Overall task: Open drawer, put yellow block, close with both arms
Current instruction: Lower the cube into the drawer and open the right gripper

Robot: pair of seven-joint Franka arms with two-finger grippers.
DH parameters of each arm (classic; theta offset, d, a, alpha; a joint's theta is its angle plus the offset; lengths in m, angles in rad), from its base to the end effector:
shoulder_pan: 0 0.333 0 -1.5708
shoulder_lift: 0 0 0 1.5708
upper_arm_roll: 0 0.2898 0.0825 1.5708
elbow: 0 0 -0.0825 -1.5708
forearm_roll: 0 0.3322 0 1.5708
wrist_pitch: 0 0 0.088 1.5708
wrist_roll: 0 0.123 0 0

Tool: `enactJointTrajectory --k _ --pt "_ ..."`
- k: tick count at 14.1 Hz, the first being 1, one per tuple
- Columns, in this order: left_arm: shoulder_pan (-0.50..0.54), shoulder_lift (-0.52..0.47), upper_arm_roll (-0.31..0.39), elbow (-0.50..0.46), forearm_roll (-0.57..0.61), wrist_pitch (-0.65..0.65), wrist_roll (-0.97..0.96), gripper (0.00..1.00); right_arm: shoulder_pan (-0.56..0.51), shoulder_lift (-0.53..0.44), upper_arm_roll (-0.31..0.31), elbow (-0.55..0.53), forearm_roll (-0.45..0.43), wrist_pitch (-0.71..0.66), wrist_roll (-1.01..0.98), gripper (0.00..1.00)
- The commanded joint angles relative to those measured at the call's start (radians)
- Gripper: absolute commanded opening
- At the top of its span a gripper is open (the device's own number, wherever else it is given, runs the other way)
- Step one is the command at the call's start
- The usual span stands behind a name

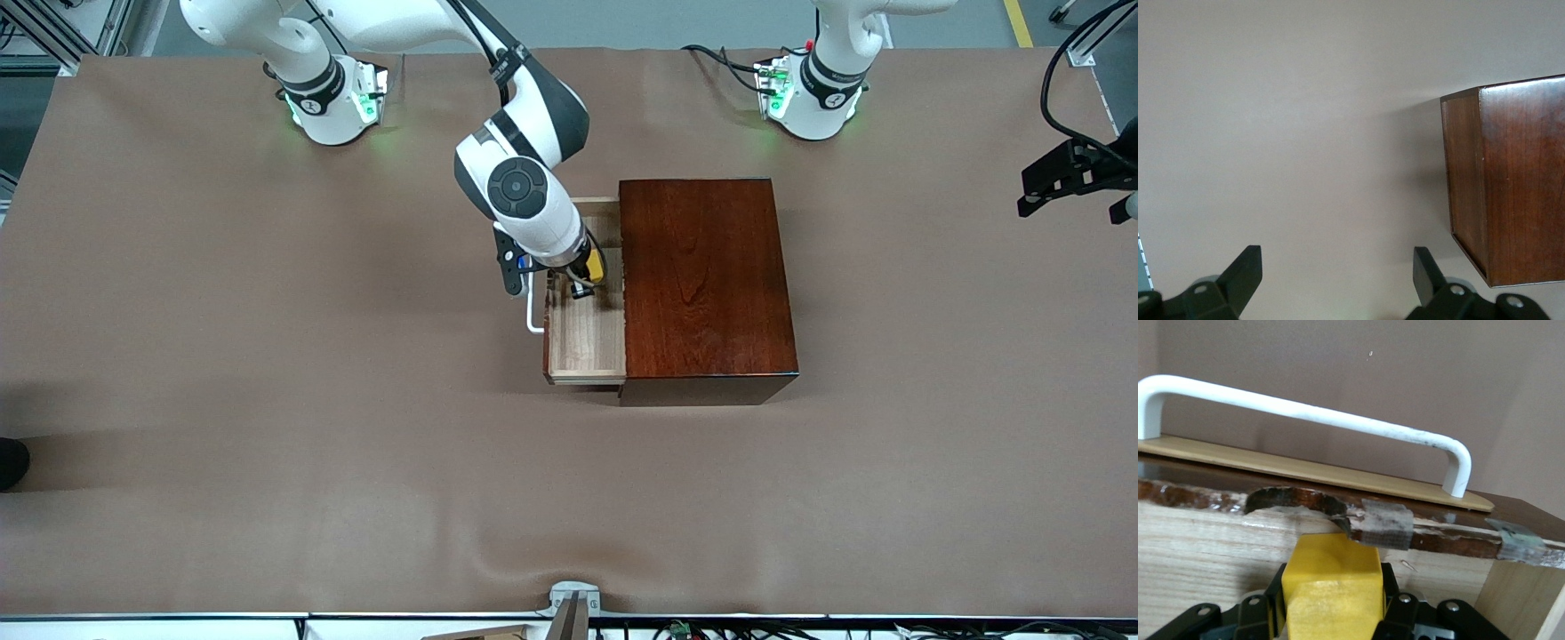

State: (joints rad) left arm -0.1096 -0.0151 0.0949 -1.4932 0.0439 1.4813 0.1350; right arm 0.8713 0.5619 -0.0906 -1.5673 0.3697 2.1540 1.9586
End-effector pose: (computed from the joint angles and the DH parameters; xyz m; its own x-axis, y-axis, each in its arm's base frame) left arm 0.4897 -0.0011 0.6143 0.9894 -0.1451 -0.0025 -0.1451 -0.9885 -0.0423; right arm 0.4370 0.4716 0.3108 0.1879 -0.9514 -0.2438 -0.9718 -0.2161 0.0946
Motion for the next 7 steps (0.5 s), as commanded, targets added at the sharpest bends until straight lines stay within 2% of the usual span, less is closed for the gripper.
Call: enactJointTrajectory --k 1,5,7 --pt "0.004 -0.016 -0.001 0.004 -0.019 -0.016 0.005 1.00 0.012 0.006 -0.014 0.015 -0.005 0.006 0.020 1.00" --pt "0.001 -0.014 -0.003 0.004 -0.019 -0.018 0.003 1.00 0.000 -0.004 -0.015 0.033 -0.011 -0.013 0.019 1.00" --pt "0.001 -0.016 -0.003 0.004 -0.019 -0.018 0.005 1.00 -0.012 -0.011 -0.020 0.075 -0.011 -0.077 0.017 1.00"
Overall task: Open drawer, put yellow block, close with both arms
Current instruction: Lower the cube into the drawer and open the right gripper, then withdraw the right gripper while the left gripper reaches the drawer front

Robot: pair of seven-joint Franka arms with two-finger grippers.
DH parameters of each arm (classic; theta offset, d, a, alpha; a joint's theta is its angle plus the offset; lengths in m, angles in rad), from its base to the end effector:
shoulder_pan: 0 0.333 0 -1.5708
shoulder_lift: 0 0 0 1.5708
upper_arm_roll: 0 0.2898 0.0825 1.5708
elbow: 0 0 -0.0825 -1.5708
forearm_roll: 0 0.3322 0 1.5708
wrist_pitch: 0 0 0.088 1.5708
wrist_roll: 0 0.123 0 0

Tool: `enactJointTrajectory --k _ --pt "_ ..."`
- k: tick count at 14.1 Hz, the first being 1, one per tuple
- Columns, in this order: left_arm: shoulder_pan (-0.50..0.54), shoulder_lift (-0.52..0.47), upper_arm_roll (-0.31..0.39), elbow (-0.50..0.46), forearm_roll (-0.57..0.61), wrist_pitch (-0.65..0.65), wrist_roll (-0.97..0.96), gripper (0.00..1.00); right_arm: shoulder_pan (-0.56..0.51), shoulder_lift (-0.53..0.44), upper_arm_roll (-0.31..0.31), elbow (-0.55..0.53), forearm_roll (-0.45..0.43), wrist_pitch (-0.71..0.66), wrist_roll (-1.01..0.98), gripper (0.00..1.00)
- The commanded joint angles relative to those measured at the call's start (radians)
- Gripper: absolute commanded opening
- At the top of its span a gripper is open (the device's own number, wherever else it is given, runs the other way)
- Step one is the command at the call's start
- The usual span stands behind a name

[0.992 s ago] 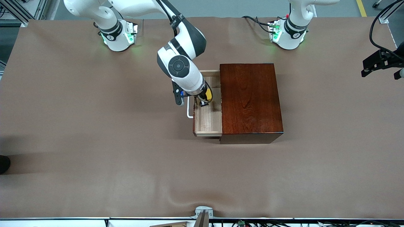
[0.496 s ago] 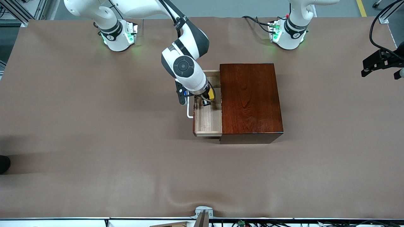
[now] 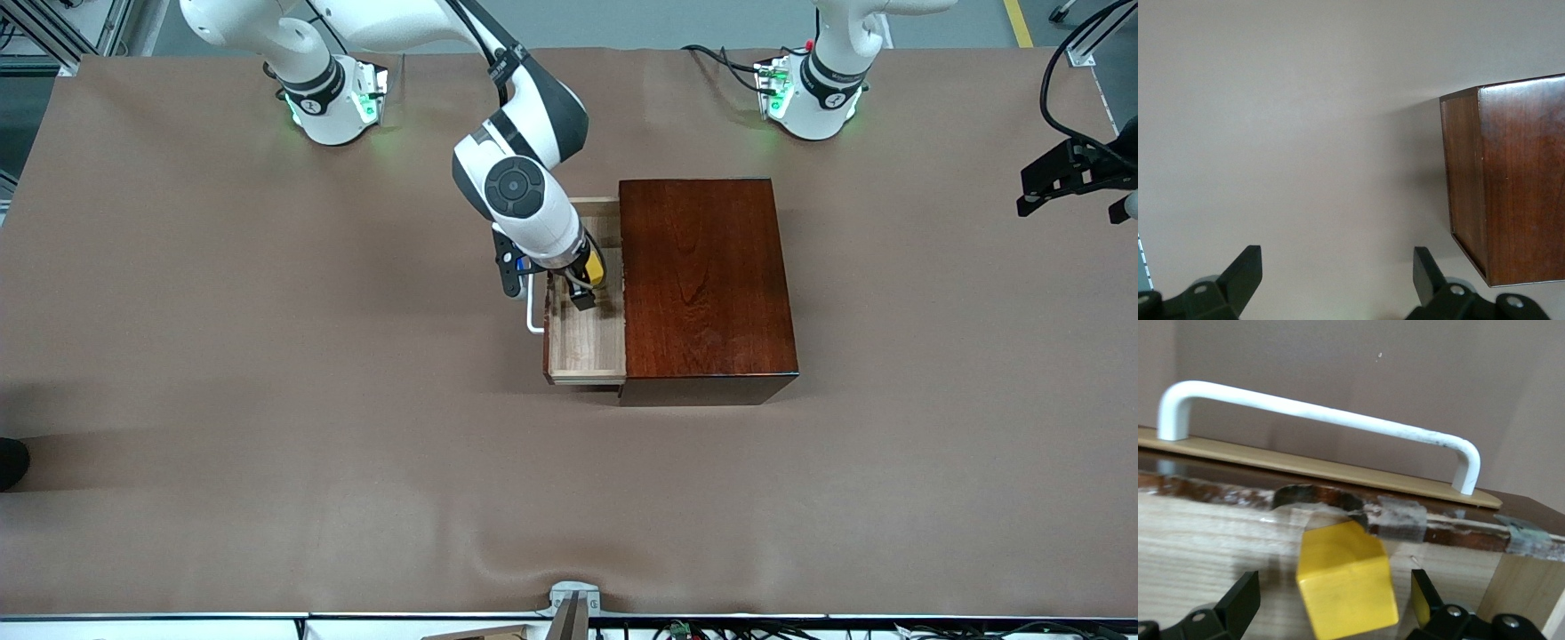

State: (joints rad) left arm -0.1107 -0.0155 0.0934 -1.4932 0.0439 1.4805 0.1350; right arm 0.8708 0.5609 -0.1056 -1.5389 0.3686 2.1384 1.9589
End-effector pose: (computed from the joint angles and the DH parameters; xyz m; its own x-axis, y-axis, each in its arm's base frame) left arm 0.4895 -0.0023 0.6144 0.9890 -0.1477 -0.0029 -0.1477 -0.9881 -0.0423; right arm 0.4455 0.4697 0.3223 0.1845 -0.9512 -0.2473 -0.9746 -0.2095 0.0787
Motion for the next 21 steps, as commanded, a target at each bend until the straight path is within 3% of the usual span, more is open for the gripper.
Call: enactJointTrajectory --k 1,5,7,10,13,17,21 --pt "0.002 -0.015 -0.001 0.004 -0.019 -0.017 0.005 1.00 -0.025 -0.010 -0.005 0.084 -0.010 -0.110 0.017 1.00" --pt "-0.001 -0.015 -0.001 0.004 -0.021 -0.017 0.005 1.00 -0.097 -0.012 -0.008 0.232 -0.010 -0.323 -0.003 1.00" --pt "-0.004 -0.015 -0.003 0.004 -0.021 -0.017 0.002 1.00 -0.128 -0.021 -0.008 0.281 -0.014 -0.382 -0.107 1.00" --pt "-0.006 -0.014 -0.015 0.004 -0.021 -0.017 0.000 1.00 -0.188 -0.071 -0.013 0.286 -0.060 -0.466 -0.335 1.00" --pt "-0.010 -0.011 -0.029 0.005 -0.021 -0.017 -0.002 1.00 -0.249 -0.099 -0.011 0.289 -0.126 -0.518 -0.420 1.00" --pt "-0.011 -0.004 -0.076 0.011 -0.019 -0.017 -0.077 1.00 -0.355 -0.107 -0.011 0.336 -0.129 -0.618 -0.449 1.00" --pt "-0.012 -0.003 -0.084 0.011 -0.021 -0.017 -0.087 1.00 -0.472 -0.133 -0.011 0.384 -0.129 -0.722 -0.650 1.00"
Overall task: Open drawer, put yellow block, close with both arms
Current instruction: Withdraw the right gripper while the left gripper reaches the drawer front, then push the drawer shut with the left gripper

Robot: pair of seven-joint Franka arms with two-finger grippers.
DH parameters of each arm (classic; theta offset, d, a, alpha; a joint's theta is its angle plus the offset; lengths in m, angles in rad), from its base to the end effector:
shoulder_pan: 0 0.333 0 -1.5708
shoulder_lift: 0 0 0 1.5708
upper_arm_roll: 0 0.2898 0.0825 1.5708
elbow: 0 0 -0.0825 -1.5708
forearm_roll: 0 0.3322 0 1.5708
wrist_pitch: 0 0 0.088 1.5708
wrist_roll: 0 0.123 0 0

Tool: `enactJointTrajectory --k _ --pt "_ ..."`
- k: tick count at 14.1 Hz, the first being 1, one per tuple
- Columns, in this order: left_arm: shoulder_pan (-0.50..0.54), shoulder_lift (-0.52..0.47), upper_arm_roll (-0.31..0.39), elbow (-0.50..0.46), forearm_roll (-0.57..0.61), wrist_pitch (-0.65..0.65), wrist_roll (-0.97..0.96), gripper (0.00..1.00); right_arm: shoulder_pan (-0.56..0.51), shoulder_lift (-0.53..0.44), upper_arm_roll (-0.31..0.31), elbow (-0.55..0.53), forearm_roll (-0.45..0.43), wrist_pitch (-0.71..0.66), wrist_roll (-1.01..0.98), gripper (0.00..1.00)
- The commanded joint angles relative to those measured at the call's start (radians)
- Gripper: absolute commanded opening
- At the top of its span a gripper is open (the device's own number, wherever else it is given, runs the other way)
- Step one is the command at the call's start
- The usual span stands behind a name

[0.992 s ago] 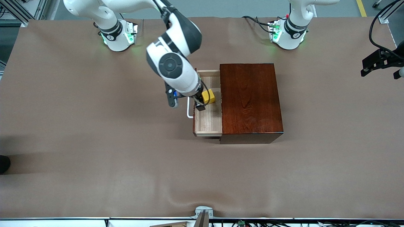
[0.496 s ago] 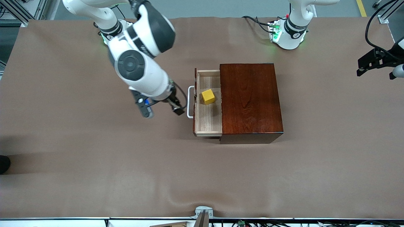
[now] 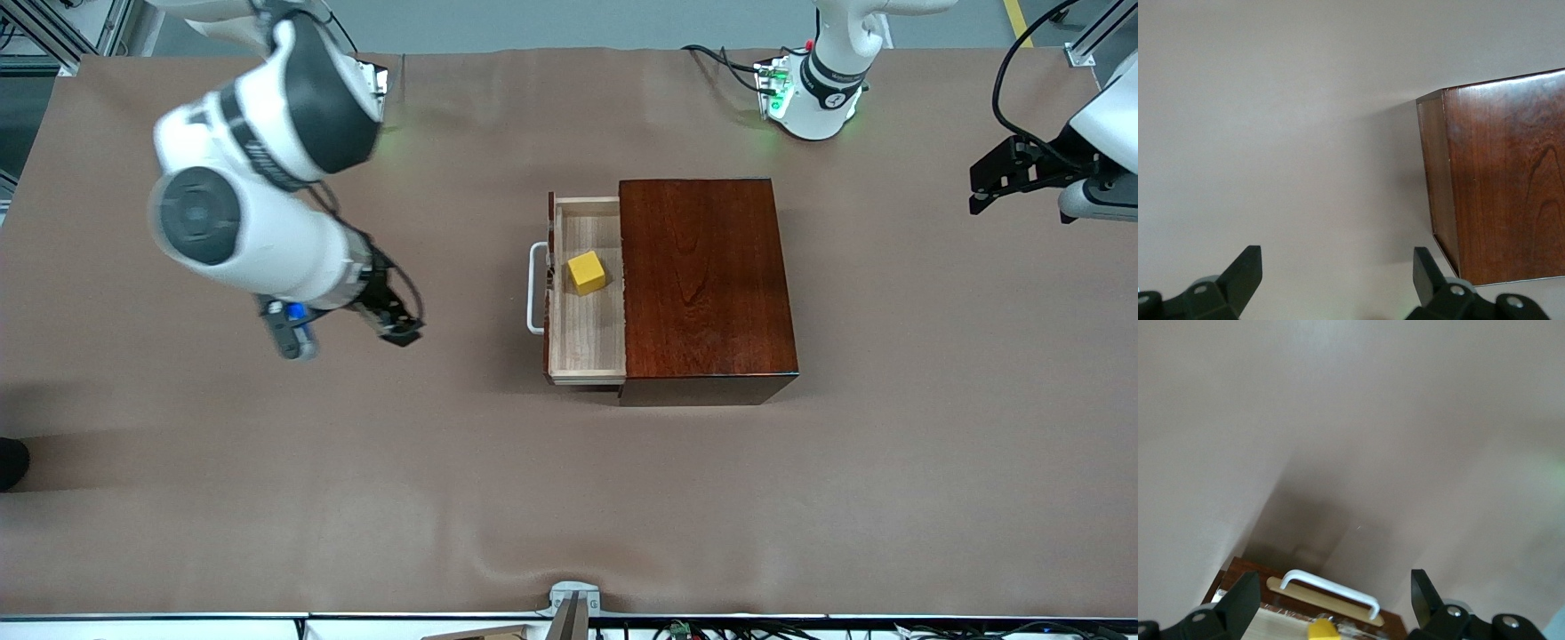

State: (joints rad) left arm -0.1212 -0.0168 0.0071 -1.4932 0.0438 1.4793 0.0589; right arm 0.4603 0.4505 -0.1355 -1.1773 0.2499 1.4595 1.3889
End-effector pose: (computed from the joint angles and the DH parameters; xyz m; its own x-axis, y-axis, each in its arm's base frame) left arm 0.4864 -0.0500 0.6150 0.9858 -0.1681 0.0004 -0.1680 -0.9848 -0.0436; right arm 0.5546 0.2395 0.4895 0.4754 -0.8529 -0.2157 -0.8529 -0.5070 0.1249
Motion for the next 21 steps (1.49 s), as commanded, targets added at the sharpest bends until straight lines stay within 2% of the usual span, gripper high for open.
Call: enactJointTrajectory --k 1,3,5,8,9,11,13,17,19,21 --pt "-0.003 -0.002 -0.018 0.011 -0.024 -0.016 -0.036 1.00 -0.087 -0.036 0.019 0.022 -0.011 -0.045 -0.124 1.00" --pt "-0.006 0.008 -0.099 0.011 -0.022 -0.014 -0.137 1.00 -0.141 -0.061 0.017 0.022 -0.011 -0.048 -0.223 1.00" --pt "-0.006 0.050 -0.217 0.028 -0.021 -0.011 -0.282 1.00 -0.193 -0.070 0.017 0.022 -0.012 -0.066 -0.305 1.00" --pt "-0.020 0.188 -0.375 0.131 -0.018 0.001 -0.552 1.00 -0.279 -0.095 0.017 0.022 -0.033 -0.128 -0.488 1.00" --pt "-0.047 0.239 -0.400 0.166 -0.013 0.004 -0.650 1.00 -0.298 -0.105 0.019 0.022 -0.064 -0.148 -0.558 1.00" --pt "-0.150 0.317 -0.397 0.215 -0.013 0.062 -0.868 1.00 -0.305 -0.125 0.017 0.022 -0.127 -0.160 -0.699 1.00" --pt "-0.242 0.368 -0.388 0.223 -0.012 0.157 -1.055 1.00 -0.321 -0.154 0.017 0.019 -0.175 -0.160 -0.818 1.00" --pt "-0.374 0.469 -0.374 0.243 -0.010 0.359 -1.362 1.00 -0.405 -0.197 0.021 0.011 -0.178 -0.192 -1.074 1.00" --pt "-0.490 0.543 -0.301 0.295 -0.006 0.424 -1.485 1.00 -0.451 -0.210 0.022 0.005 -0.191 -0.205 -1.215 1.00" --pt "-0.672 0.619 -0.132 0.338 -0.004 0.493 -1.577 1.00 -0.489 -0.239 0.020 -0.025 -0.198 -0.202 -1.373 1.00"
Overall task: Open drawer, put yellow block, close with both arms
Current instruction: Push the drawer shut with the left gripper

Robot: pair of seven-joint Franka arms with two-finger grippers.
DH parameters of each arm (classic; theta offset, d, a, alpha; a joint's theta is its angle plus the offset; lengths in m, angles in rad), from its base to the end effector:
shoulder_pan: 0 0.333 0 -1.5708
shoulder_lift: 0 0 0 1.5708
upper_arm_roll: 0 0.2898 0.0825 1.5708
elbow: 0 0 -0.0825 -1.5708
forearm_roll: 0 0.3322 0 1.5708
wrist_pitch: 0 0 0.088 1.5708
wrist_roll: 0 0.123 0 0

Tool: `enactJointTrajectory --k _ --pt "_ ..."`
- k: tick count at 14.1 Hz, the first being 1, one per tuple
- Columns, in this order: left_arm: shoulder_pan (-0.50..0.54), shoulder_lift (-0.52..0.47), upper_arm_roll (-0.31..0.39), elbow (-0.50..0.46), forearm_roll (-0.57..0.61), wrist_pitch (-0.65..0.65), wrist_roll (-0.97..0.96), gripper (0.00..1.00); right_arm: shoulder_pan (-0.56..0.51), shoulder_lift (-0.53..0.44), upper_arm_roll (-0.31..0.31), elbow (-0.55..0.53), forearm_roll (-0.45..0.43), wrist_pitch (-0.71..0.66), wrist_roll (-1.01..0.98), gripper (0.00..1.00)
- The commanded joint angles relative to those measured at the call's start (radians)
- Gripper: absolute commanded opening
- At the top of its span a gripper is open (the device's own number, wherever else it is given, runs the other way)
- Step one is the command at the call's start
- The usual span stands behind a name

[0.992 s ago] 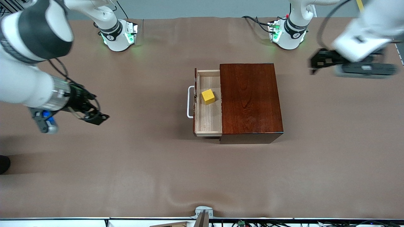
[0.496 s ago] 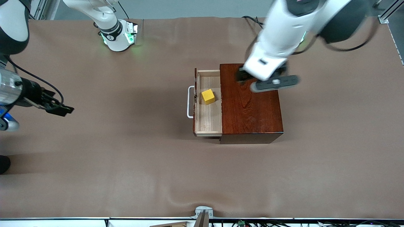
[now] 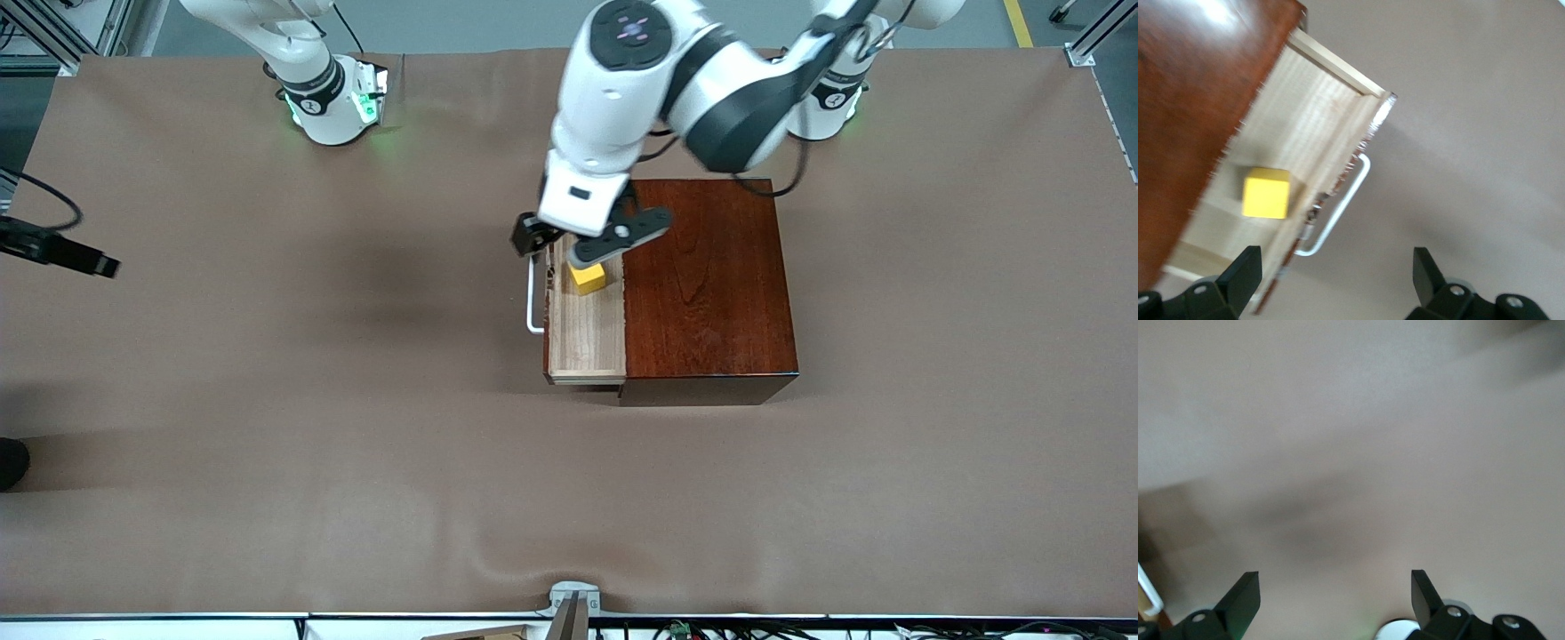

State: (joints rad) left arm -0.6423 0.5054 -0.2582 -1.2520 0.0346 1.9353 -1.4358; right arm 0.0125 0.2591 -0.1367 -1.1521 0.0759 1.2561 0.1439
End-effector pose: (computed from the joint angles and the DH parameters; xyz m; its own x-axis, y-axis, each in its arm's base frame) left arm 0.4415 -0.4920 0.4686 0.8441 0.5324 -0.0632 0.5333 -0.8217 0.2011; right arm 0.5347 -0.0442 0.5922 0.9578 -0.2414 -0.1562 -0.2471 -0.9688 -0.0178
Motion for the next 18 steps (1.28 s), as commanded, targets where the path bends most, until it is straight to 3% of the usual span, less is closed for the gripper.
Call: enactJointTrajectory --k 1,3,6,10,15,18 --pt "-0.240 0.132 0.224 0.123 0.004 0.060 -0.118 1.00 -0.057 -0.066 0.022 -0.072 -0.028 0.014 -0.195 1.00" --pt "-0.339 0.220 0.315 0.193 -0.002 0.121 -0.216 1.00 -0.060 -0.090 0.025 -0.087 -0.042 0.026 -0.237 1.00" --pt "-0.373 0.300 0.339 0.215 -0.002 0.213 -0.332 1.00 -0.036 -0.164 0.031 -0.185 -0.084 0.048 -0.233 1.00" --pt "-0.471 0.393 0.451 0.213 -0.002 0.295 -0.487 1.00 -0.033 -0.310 0.032 -0.406 -0.082 0.184 -0.236 1.00" --pt "-0.468 0.413 0.448 0.198 -0.004 0.229 -0.575 1.00 -0.003 -0.296 0.043 -0.256 -0.130 0.155 -0.239 1.00" --pt "-0.462 0.417 0.448 0.190 -0.005 0.180 -0.574 1.00 -0.005 -0.297 0.046 -0.259 -0.110 0.132 -0.244 1.00"
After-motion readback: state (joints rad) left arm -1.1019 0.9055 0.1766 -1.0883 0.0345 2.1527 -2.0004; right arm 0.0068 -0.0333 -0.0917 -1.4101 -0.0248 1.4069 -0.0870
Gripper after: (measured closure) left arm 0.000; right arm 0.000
